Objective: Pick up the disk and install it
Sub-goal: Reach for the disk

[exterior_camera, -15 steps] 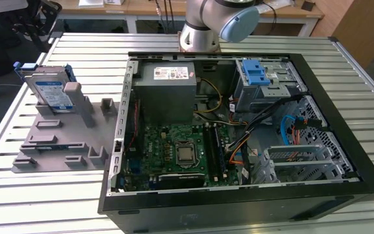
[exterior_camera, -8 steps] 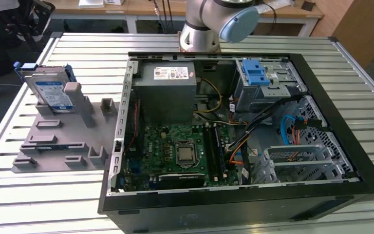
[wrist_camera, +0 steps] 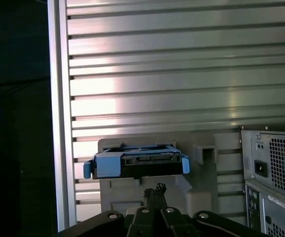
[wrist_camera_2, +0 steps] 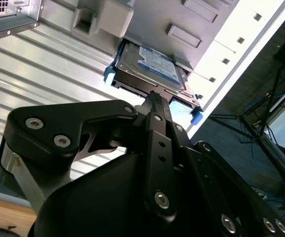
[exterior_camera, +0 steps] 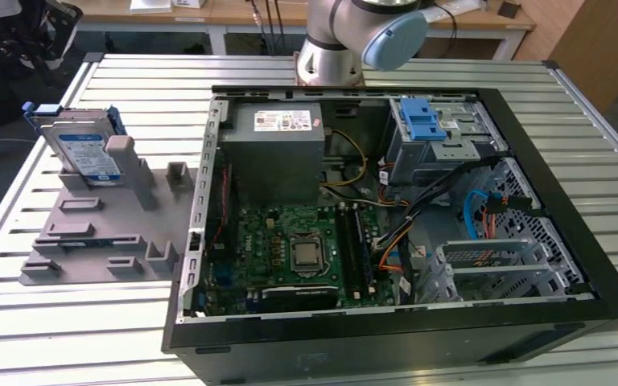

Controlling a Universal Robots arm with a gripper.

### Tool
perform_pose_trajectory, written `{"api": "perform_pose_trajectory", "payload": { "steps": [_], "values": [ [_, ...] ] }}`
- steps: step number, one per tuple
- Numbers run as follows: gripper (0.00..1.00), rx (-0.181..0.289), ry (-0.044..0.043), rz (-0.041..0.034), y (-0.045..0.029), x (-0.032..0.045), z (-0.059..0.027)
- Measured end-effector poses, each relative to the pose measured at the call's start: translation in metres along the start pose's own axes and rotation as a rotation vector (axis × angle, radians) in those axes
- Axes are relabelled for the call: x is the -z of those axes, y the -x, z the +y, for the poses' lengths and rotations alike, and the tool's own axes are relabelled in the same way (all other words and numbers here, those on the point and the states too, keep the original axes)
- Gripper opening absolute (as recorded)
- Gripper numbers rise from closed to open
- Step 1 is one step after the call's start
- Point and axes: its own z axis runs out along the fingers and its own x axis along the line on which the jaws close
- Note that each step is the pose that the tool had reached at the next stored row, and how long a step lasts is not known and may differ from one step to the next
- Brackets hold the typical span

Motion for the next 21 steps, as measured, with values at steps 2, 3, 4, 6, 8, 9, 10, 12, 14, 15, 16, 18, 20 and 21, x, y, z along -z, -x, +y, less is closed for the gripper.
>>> {"api": "perform_pose_trajectory", "payload": {
  "steps": [2, 3, 4, 6, 8, 9, 10, 12, 14, 15, 16, 18, 20, 21],
  "values": [
    [0.11, 0.0, 0.0, 0.0001, -0.0019, -0.0001, -0.0003],
    [0.11, 0.0, 0.0, 0.0, -0.0031, -0.0002, -0.0004],
    [0.11, 0.0, 0.0, 0.0, -0.0045, -0.0003, -0.0005],
    [0.11, 0.0, 0.0, 0.0, -0.0078, -0.0006, -0.0008],
    [0.11, 0.0, 0.0001, 0.0, -0.0107, -0.0008, -0.001],
    [0.11, 0.0, 0.0, 0.0, -0.012, -0.0009, -0.0011],
    [0.11, 0.0, 0.0, 0.0001, -0.0132, -0.001, -0.0012],
    [0.11, 0.0, 0.0001, -0.0001, -0.0161, -0.0013, -0.0014],
    [0.11, 0.0, 0.0, 0.0001, -0.0185, -0.0015, -0.0016],
    [0.11, 0.0, 0.0, 0.0001, -0.0196, -0.0016, -0.0017],
    [0.11, 0.0, 0.0, 0.0001, -0.0207, -0.0017, -0.0018],
    [0.11, 0.0, 0.0, 0.0001, -0.0231, -0.0019, -0.002],
    [0.11, 0.0, 0.0, 0.0002, -0.0254, -0.0021, -0.0022],
    [0.11, 0.0, 0.0, 0.0002, -0.0263, -0.0022, -0.0023]
  ]
}}
